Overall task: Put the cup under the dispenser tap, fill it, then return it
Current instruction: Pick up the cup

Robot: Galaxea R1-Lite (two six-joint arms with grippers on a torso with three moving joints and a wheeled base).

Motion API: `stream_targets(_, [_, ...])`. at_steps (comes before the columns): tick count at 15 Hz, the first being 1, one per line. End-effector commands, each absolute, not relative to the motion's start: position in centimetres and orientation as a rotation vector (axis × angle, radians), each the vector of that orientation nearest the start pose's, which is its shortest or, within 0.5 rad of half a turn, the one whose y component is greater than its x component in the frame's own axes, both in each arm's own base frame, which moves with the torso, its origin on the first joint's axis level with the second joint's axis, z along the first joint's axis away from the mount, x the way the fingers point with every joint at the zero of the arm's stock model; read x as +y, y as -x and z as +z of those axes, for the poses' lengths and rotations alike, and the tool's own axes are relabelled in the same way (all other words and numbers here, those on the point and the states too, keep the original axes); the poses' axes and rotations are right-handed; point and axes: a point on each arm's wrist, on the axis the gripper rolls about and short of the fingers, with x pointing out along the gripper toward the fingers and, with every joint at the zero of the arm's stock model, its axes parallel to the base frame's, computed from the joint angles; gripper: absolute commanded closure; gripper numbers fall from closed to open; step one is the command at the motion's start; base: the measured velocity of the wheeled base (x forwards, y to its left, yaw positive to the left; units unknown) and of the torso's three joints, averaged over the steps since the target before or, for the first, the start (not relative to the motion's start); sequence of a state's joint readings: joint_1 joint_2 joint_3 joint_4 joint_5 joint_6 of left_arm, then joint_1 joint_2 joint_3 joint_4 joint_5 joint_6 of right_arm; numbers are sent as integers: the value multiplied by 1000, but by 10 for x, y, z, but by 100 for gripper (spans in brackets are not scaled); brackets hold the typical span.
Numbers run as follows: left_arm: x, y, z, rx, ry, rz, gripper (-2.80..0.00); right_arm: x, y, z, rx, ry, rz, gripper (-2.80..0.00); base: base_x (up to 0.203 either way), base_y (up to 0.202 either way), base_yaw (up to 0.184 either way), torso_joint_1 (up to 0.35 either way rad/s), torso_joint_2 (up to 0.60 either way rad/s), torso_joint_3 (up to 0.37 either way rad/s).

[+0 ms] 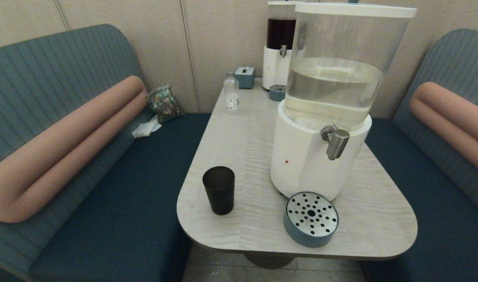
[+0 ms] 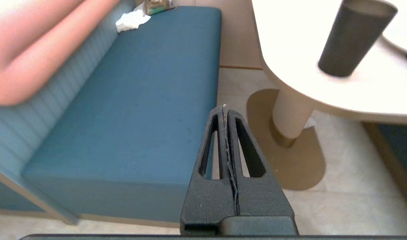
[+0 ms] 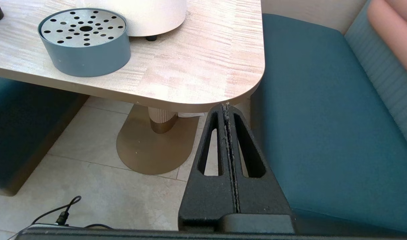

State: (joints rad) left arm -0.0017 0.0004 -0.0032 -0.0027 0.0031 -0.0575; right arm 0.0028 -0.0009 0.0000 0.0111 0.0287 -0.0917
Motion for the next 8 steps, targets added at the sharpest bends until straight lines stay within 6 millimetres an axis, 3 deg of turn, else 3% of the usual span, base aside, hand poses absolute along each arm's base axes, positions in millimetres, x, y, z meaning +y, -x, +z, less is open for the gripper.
stream_targets(1, [0,23,77,-11,111,13,0,1,23,74,11,87,33,0,0,0,0,0,0,0])
stream_targets(8, [0,24,79,-4,41,-5,0,0,23,74,9,44,26,0,0,0,0,0,0,0])
